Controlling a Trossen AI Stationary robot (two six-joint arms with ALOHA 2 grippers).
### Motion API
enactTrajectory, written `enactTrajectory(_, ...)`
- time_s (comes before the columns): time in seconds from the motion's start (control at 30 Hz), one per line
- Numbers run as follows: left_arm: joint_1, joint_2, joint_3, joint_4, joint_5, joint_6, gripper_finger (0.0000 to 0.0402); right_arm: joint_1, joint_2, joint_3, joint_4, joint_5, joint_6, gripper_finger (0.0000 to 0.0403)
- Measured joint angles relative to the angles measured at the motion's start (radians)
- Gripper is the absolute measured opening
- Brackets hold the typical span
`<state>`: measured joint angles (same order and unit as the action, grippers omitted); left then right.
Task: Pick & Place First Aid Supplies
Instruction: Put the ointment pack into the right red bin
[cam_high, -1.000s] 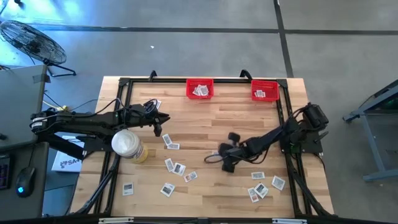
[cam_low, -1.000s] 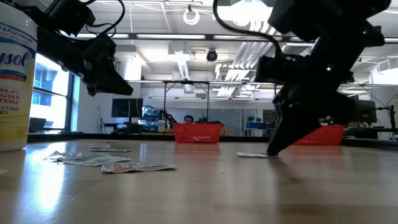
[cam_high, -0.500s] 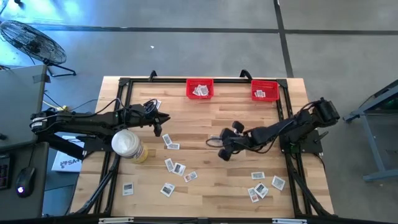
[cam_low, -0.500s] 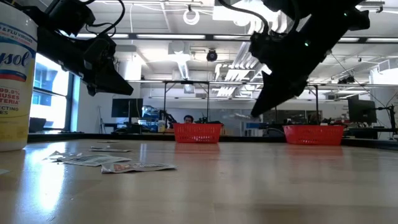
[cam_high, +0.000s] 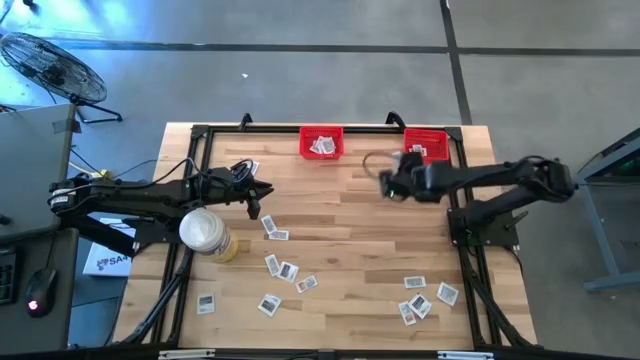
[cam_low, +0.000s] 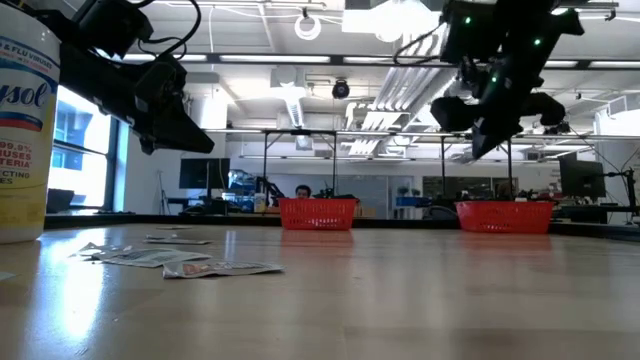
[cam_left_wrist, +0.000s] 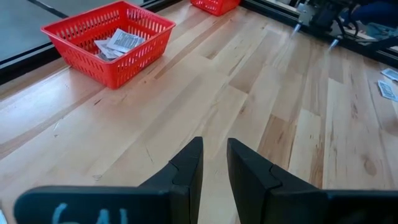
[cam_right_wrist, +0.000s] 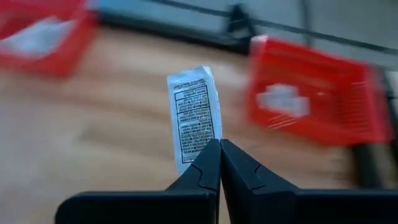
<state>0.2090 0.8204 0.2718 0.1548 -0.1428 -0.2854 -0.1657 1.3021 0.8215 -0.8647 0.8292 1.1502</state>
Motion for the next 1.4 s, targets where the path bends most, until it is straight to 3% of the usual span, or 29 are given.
enactTrajectory(0.17,0.0,0.0,0.0,0.0,0.0,0.0,0.0071,-0.256,-0.01,0.0,0.002,-0.025,-0.173,0.0)
enactTrajectory(0.33,0.0,0.0,0.0,0.0,0.0,0.0,0.0071,-0.469,0.039,0.0,0.089,-0.13,-0.325,0.0)
enactTrajectory(0.5,0.0,0.0,0.0,0.0,0.0,0.0,0.0071,-0.575,0.111,0.0,0.198,-0.183,-0.415,0.0001)
enactTrajectory(0.73,0.0,0.0,0.0,0.0,0.0,0.0,0.0071,-0.634,0.201,0.0,0.234,-0.244,-0.388,0.0024)
enactTrajectory(0.9,0.0,0.0,0.0,0.0,0.0,0.0,0.0071,-0.633,0.193,0.0,0.237,-0.263,-0.408,0.0058)
enactTrajectory(1.1,0.0,0.0,0.0,0.0,0.0,0.0,0.0071,-0.557,0.052,0.002,0.17,-0.355,-0.463,0.0083)
enactTrajectory(1.23,0.0,0.0,0.0,0.0,0.0,0.0,0.0071,-0.391,-0.05,0.002,0.077,-0.458,-0.427,0.0083)
enactTrajectory(1.4,0.0,0.0,0.0,0.0,0.0,0.0,0.0071,-0.049,-0.084,0.002,0.062,-0.546,-0.272,0.0072)
